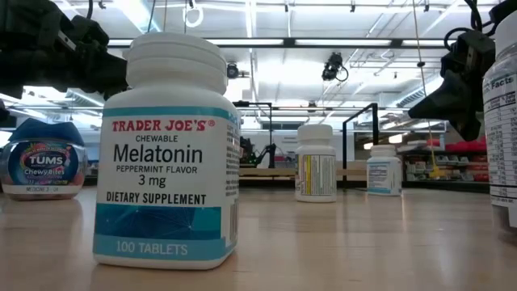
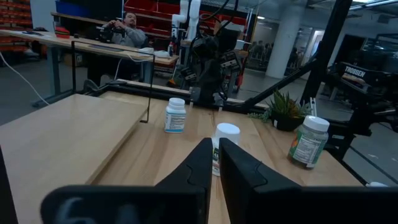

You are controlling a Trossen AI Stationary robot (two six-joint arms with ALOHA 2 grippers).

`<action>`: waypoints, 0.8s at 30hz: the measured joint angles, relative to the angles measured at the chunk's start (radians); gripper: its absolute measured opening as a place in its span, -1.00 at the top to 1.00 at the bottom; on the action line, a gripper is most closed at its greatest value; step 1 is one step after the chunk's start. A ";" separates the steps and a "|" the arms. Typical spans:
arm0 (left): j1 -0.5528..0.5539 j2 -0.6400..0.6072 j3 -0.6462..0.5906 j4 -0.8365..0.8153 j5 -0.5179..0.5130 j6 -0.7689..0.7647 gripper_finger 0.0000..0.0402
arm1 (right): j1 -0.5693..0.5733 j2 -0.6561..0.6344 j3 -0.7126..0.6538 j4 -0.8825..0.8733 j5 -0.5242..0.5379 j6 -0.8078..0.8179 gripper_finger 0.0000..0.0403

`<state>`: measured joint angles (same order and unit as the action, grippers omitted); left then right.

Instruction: Pick and place medicine bottles onto shelf by color

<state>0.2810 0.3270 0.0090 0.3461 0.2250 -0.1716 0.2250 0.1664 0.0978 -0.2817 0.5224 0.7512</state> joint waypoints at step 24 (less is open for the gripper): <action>0.000 0.000 0.000 0.000 0.000 0.001 0.86 | 0.000 0.000 0.000 0.000 0.000 0.000 0.92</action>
<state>0.2813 0.3271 0.0090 0.3462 0.2249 -0.1702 0.2253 0.1663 0.0979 -0.2818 0.5224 0.7510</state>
